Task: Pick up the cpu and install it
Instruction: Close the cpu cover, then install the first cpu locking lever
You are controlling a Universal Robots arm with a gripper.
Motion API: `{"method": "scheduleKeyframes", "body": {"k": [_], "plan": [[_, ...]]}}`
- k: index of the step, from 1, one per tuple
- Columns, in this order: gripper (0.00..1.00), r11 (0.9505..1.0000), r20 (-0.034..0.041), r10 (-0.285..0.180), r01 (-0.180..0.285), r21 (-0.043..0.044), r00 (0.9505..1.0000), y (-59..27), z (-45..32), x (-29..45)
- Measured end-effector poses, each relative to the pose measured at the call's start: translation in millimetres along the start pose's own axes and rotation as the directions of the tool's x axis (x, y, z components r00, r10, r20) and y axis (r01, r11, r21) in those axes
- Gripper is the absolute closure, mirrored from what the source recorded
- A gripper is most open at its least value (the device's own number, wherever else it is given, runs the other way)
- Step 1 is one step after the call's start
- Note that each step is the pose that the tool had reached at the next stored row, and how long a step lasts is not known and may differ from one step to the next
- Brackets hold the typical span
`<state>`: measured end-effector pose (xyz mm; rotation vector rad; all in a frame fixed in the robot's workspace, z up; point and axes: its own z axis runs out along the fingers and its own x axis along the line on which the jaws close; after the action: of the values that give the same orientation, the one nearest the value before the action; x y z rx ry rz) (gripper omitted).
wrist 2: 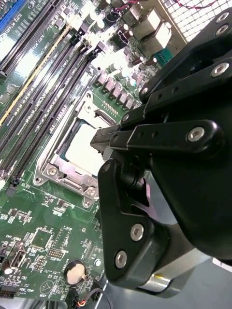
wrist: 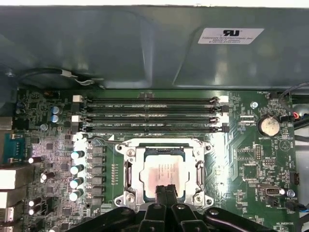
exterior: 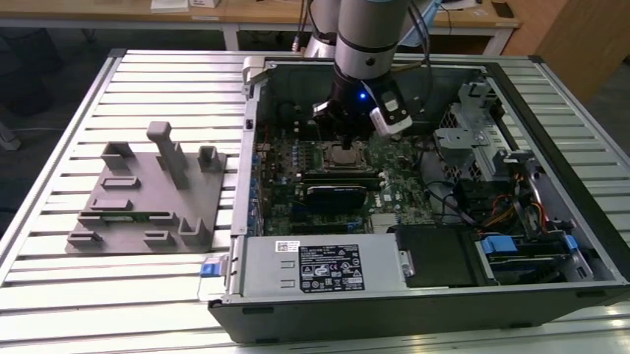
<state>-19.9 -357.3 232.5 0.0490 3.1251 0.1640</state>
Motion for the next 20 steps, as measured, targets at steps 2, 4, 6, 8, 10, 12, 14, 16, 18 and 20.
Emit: {"method": "scheduleKeyframes", "body": {"k": [2, 4, 6, 8, 10, 12, 14, 16, 18, 20], "plan": [[0.89, 1.0, -0.0001, 0.0, 0.0, 0.0002, 1.0, 0.0, -0.4, 0.0], [0.89, 1.0, -0.0001, 0.0, 0.0, 0.0002, 1.0, 0.0, -0.7, 0.0], [0.89, 1.0, -0.0001, 0.0, 0.0, 0.0002, 1.0, 0.1, -0.8, 0.0], [0.89, 1.0, -0.0001, 0.0, 0.0, 0.0002, 1.0, 0.1, -0.8, 0.0], [0.89, 1.0, -0.0001, 0.0, 0.0, 0.0002, 1.0, 0.1, -0.9, 0.0], [0.89, 1.0, -0.0001, 0.0, 0.0, 0.0002, 1.0, 0.1, -0.9, 0.0], [0.89, 1.0, -0.0001, 0.0, 0.0, 0.0003, 1.0, 0.1, -1.0, 0.6], [0.89, 1.0, -0.0002, 0.0, 0.0, 0.0004, 1.0, -0.1, -1.1, 5.0], [0.89, 1.0, -0.0001, 0.0, 0.0, 0.0003, 1.0, -0.4, -1.2, 12.4], [0.89, 1.0, -0.0001, 0.0, 0.0, 0.0002, 1.0, -0.6, -1.2, 20.5]]}}
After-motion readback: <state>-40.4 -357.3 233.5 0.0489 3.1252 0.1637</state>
